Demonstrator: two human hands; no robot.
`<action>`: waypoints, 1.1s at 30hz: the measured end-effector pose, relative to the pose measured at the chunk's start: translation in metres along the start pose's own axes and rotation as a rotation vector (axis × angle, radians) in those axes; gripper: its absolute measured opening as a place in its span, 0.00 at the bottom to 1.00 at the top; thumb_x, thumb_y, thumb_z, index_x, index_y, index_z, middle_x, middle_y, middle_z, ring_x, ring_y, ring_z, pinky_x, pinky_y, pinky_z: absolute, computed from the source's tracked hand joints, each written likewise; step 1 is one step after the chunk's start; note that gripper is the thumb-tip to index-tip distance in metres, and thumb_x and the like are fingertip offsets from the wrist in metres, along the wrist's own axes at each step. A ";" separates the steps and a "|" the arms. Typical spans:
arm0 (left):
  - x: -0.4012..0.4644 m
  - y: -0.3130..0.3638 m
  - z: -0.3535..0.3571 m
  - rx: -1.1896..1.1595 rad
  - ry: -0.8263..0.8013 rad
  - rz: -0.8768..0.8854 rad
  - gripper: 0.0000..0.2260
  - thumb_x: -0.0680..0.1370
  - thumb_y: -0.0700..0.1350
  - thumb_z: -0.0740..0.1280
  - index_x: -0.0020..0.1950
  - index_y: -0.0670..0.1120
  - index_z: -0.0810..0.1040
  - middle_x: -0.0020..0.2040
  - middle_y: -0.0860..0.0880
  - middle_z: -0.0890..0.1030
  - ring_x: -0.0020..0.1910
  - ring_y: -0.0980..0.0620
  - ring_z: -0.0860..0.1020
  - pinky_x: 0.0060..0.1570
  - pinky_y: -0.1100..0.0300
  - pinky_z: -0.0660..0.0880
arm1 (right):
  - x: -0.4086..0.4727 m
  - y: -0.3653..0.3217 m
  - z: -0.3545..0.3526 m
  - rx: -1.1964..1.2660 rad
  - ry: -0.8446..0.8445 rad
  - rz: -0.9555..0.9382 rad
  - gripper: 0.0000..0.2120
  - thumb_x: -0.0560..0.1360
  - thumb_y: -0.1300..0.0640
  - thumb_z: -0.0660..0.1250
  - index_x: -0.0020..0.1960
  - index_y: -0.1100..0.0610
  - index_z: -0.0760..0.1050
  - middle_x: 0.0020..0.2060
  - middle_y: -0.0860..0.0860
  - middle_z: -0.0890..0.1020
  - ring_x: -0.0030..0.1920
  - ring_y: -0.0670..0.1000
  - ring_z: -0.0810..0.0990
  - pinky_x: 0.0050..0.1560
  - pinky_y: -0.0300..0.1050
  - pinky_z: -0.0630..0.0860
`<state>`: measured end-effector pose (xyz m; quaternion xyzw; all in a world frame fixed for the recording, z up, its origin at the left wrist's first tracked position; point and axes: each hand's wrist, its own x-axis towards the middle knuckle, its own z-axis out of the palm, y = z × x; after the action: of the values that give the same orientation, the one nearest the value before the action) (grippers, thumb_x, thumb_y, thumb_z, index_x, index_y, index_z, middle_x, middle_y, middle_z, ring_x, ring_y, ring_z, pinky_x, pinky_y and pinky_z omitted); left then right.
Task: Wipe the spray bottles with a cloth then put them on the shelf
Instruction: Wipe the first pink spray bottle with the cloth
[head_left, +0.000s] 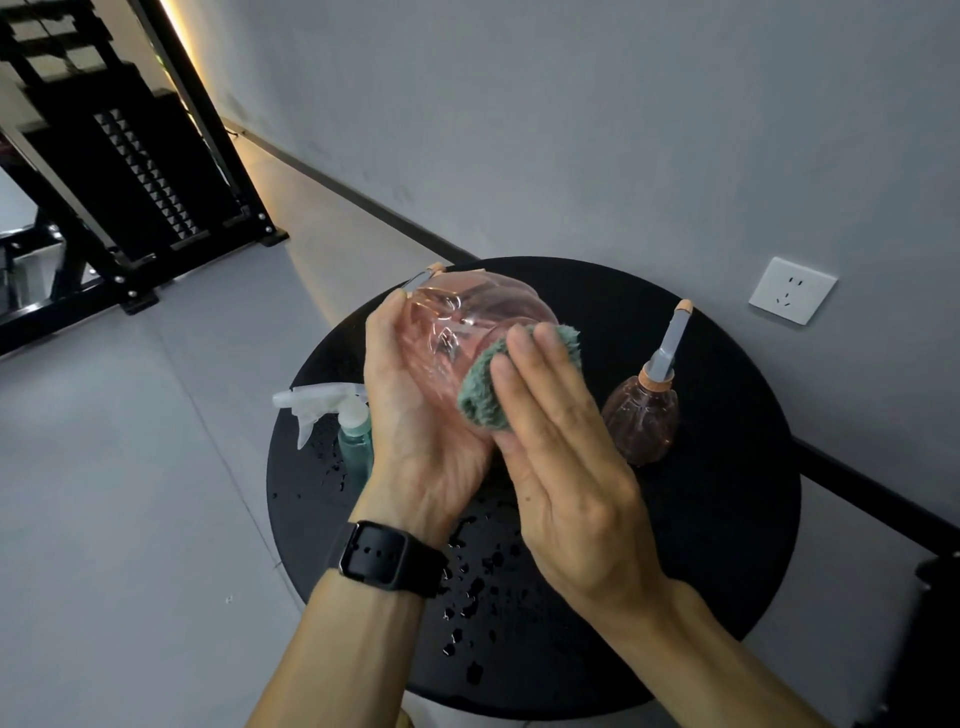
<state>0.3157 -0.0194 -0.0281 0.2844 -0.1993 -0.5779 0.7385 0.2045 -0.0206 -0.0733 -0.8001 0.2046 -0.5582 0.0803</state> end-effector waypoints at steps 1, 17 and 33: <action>0.000 0.000 0.001 0.015 -0.004 -0.003 0.26 0.82 0.60 0.54 0.61 0.39 0.77 0.53 0.41 0.80 0.52 0.46 0.80 0.58 0.51 0.76 | 0.001 0.001 -0.001 -0.007 0.018 0.006 0.21 0.78 0.68 0.66 0.69 0.70 0.64 0.69 0.61 0.68 0.74 0.59 0.64 0.72 0.55 0.66; -0.004 -0.002 0.003 0.184 0.007 -0.040 0.23 0.82 0.60 0.56 0.56 0.42 0.79 0.50 0.41 0.79 0.43 0.45 0.79 0.35 0.57 0.78 | 0.024 -0.006 -0.014 0.086 0.041 0.105 0.17 0.81 0.65 0.58 0.68 0.70 0.64 0.69 0.61 0.67 0.74 0.60 0.64 0.75 0.48 0.61; -0.011 -0.009 -0.013 0.620 0.012 -0.036 0.17 0.72 0.48 0.68 0.59 0.44 0.77 0.53 0.42 0.81 0.48 0.45 0.82 0.51 0.44 0.80 | 0.021 0.011 -0.017 0.095 0.007 0.333 0.19 0.81 0.64 0.59 0.70 0.67 0.69 0.71 0.57 0.71 0.74 0.53 0.65 0.74 0.42 0.62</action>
<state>0.3143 -0.0076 -0.0436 0.5032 -0.3567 -0.5006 0.6074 0.1924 -0.0377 -0.0531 -0.7486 0.3077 -0.5489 0.2087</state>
